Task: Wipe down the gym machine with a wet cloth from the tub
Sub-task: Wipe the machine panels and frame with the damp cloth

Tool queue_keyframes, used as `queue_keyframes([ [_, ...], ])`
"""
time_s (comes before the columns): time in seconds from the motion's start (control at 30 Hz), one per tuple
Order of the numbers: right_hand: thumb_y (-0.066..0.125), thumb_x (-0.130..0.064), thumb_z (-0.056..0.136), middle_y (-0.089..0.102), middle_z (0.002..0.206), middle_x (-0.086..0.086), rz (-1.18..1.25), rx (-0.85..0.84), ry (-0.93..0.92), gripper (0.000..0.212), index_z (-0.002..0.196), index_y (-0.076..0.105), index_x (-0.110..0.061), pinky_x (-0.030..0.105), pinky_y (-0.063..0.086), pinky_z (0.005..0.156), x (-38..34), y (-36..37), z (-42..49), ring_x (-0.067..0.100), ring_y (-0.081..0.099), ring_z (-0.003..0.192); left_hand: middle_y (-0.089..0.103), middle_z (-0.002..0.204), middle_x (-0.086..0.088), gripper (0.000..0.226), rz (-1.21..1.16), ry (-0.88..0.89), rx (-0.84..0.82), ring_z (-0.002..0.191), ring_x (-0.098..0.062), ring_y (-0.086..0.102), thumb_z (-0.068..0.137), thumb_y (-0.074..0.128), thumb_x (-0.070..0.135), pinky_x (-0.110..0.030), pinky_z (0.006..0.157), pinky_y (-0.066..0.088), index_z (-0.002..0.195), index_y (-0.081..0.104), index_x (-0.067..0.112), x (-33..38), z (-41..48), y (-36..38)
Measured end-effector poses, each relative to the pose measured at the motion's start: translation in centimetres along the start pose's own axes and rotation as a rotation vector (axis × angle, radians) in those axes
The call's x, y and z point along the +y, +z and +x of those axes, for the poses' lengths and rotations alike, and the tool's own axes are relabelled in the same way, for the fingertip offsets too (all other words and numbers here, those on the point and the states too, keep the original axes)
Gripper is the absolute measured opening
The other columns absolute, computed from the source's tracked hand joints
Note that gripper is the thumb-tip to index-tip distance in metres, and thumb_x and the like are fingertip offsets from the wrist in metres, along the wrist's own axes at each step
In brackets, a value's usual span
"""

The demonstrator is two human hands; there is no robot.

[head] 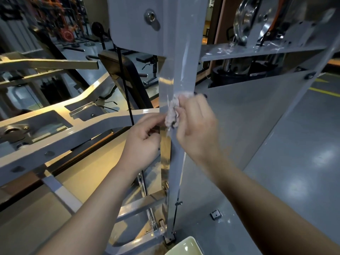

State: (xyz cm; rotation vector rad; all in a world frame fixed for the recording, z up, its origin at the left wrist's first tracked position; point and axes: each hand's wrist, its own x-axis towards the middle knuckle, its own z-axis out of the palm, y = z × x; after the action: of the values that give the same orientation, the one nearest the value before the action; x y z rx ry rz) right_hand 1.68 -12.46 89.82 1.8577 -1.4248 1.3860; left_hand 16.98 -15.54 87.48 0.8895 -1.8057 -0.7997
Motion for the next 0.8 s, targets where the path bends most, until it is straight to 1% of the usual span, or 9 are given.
queue_keyframes([
  [0.13,0.05,-0.006,0.095,0.056,0.089,0.01,0.002,-0.056,0.014,0.015,0.096,0.065,-0.002,0.03,0.044,0.062,0.0,-0.1,-1.0,0.022,0.052,0.074,0.064,0.127,0.003,0.068,-0.009,0.012,-0.024,0.116,0.002,0.058,0.076,0.045,-0.024,-0.012,0.098,0.042,0.129,0.07,0.011,0.2,0.0,-0.3],
  [0.27,0.052,-0.009,0.1,0.056,0.09,0.009,0.004,0.114,0.088,0.013,0.096,0.062,-0.003,0.024,0.036,0.061,-0.6,-0.6,2.6,0.02,0.05,0.074,0.064,0.125,0.006,0.064,0.017,-0.006,-0.014,0.116,0.009,0.056,0.077,0.046,-0.023,-0.006,0.097,0.039,0.124,0.07,0.013,0.6,-0.1,-0.3],
  [0.37,0.054,-0.005,0.1,0.056,0.093,0.007,0.042,0.074,0.111,0.006,0.101,0.06,-0.005,0.012,0.03,0.065,-0.8,0.2,-0.2,0.011,0.043,0.075,0.065,0.124,0.006,0.058,0.017,0.022,-0.03,0.118,0.001,0.057,0.075,0.047,-0.008,-0.012,0.1,0.041,0.122,0.073,0.016,0.9,-0.2,-0.2],
  [0.43,0.055,-0.004,0.099,0.055,0.091,0.007,0.066,-0.015,0.131,0.005,0.097,0.059,-0.006,0.015,0.029,0.063,-0.7,0.4,-2.4,0.014,0.045,0.072,0.066,0.124,0.006,0.06,-0.003,0.018,-0.042,0.119,-0.004,0.059,0.073,0.046,0.001,-0.019,0.102,0.045,0.125,0.072,0.017,0.9,-0.2,-0.4],
  [0.5,0.052,-0.012,0.1,0.056,0.09,0.007,0.032,-0.026,0.134,0.011,0.095,0.06,-0.006,0.02,0.028,0.059,-0.6,0.3,-1.7,0.019,0.049,0.069,0.066,0.122,0.006,0.06,0.008,0.014,-0.041,0.118,-0.005,0.059,0.074,0.045,-0.003,-0.02,0.101,0.045,0.123,0.073,0.017,1.0,-0.1,-0.4],
  [0.57,0.05,-0.015,0.101,0.058,0.091,0.009,-0.016,0.062,0.126,0.015,0.095,0.061,-0.006,0.024,0.031,0.057,-0.9,-0.3,1.0,0.024,0.053,0.07,0.066,0.119,0.008,0.061,0.018,-0.007,-0.034,0.113,0.004,0.058,0.075,0.045,-0.016,-0.012,0.095,0.043,0.117,0.073,0.018,1.0,0.0,-0.4],
  [0.63,0.053,-0.012,0.101,0.06,0.094,0.011,0.005,0.164,0.136,0.013,0.096,0.061,-0.003,0.029,0.039,0.058,-1.0,-0.7,3.3,0.027,0.056,0.075,0.065,0.118,0.009,0.067,0.003,-0.031,-0.027,0.106,0.009,0.059,0.074,0.043,-0.026,-0.006,0.09,0.041,0.118,0.072,0.016,1.1,0.0,-0.3],
  [0.7,0.056,-0.009,0.101,0.06,0.095,0.011,0.029,0.195,0.147,0.009,0.098,0.061,-0.002,0.028,0.041,0.059,-1.2,-0.6,3.3,0.024,0.056,0.076,0.065,0.115,0.011,0.066,0.003,-0.039,-0.015,0.104,0.01,0.059,0.075,0.043,-0.027,-0.004,0.088,0.04,0.115,0.072,0.017,1.3,0.0,-0.3],
  [0.8,0.055,-0.011,0.101,0.058,0.091,0.009,-0.003,0.115,0.111,0.011,0.096,0.061,-0.004,0.024,0.034,0.057,-1.0,-0.2,1.4,0.02,0.051,0.07,0.068,0.11,0.015,0.059,0.034,-0.045,0.002,0.105,0.008,0.059,0.08,0.045,-0.02,-0.004,0.087,0.04,0.106,0.074,0.024,1.8,0.2,-0.4],
])
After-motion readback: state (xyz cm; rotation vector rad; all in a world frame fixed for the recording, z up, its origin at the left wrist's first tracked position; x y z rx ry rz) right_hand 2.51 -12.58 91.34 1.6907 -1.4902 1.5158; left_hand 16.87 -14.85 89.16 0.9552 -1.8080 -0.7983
